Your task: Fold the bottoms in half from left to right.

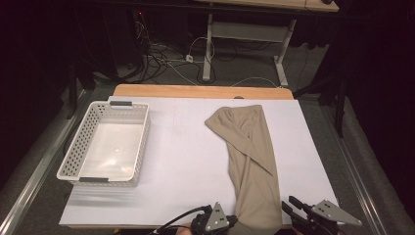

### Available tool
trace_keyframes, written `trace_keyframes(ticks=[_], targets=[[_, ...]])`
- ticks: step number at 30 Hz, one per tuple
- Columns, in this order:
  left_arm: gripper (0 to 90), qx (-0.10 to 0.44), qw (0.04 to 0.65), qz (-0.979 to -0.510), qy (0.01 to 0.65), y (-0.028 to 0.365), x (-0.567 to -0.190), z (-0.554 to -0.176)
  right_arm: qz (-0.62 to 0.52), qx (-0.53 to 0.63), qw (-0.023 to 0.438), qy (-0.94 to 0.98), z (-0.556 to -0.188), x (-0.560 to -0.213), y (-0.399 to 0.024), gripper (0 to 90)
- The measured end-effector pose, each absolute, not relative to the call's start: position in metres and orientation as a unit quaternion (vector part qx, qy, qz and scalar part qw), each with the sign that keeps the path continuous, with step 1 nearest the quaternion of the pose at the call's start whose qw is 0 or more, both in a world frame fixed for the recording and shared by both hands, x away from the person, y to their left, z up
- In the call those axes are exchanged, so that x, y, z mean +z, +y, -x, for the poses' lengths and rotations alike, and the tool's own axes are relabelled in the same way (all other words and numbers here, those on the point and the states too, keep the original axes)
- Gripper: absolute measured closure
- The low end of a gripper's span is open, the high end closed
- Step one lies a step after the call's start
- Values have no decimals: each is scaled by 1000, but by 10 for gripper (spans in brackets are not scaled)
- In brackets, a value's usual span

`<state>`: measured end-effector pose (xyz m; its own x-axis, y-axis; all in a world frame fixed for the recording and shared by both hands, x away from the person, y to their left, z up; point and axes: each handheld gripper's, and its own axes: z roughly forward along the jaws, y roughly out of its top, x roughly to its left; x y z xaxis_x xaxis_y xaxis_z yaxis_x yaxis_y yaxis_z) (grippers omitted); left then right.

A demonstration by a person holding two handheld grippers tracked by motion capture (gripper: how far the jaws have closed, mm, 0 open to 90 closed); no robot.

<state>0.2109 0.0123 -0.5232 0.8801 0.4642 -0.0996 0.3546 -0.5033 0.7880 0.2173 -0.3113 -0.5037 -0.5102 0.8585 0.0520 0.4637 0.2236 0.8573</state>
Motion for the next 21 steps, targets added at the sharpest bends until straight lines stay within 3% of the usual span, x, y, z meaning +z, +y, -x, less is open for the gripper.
trace_keyframes(ticks=[7, 13, 18, 21], targets=[[841, 69, 442, -854, 264, 40, -522, -198, -415, 446, 207, 765, -243, -503, -278, 445], [831, 62, 436, -857, 268, 45, -529, -193, -407, 444, 195, 774, -261, -506, -260, 440], [626, 70, 442, -854, 265, 52, -523, -200, -405, 440, 194, 777, -264, -506, -257, 458], [588, 78, 460, -840, 277, 60, -513, -212, -407, 439, 199, 776, -258, -505, -263, 510]])
